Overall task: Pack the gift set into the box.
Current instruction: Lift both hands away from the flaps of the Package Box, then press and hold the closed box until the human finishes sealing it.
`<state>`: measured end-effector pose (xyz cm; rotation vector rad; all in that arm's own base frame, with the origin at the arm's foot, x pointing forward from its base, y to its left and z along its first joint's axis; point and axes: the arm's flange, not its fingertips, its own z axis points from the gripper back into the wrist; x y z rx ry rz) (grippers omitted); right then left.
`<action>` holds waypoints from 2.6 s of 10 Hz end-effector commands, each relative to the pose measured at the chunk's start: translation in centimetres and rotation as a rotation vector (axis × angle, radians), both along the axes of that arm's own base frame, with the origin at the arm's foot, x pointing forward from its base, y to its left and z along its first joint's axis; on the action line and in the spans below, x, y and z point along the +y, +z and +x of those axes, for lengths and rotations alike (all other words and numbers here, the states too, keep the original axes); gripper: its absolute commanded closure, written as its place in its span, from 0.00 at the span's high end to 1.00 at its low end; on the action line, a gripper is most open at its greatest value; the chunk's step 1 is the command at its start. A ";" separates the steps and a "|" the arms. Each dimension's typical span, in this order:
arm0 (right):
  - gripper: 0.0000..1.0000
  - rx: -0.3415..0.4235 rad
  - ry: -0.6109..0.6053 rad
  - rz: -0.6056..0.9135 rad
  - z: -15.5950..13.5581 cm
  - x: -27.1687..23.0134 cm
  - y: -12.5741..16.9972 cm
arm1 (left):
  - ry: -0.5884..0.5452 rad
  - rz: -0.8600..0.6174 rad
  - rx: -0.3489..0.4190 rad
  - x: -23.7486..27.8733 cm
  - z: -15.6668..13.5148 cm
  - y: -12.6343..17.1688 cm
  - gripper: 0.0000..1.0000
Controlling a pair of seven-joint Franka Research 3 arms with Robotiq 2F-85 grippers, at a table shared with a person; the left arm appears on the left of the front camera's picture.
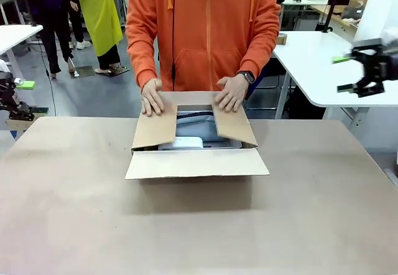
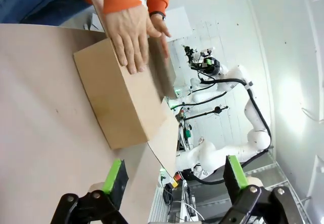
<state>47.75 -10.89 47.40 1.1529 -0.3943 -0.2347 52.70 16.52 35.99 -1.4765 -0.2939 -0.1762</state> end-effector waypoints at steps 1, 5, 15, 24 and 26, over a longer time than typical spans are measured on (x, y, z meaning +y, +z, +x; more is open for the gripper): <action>1.00 -0.030 -0.075 0.238 -1.1 -3.3 -4.4 | -0.005 0.019 -0.020 -0.2 -0.5 0.1 1.00; 1.00 -0.022 -0.054 0.133 -1.7 -3.2 -1.5 | -0.005 0.019 -0.020 -0.2 -0.5 0.1 1.00; 1.00 -0.022 -0.054 0.133 -1.7 -3.2 -1.5 | -0.005 0.019 -0.020 -0.2 -0.5 0.1 1.00; 1.00 -0.022 -0.054 0.133 -1.7 -3.2 -1.5 | -0.005 0.019 -0.020 -0.2 -0.5 0.1 1.00; 1.00 -0.022 -0.054 0.133 -1.7 -3.2 -1.5 | -0.005 0.019 -0.020 -0.2 -0.5 0.1 1.00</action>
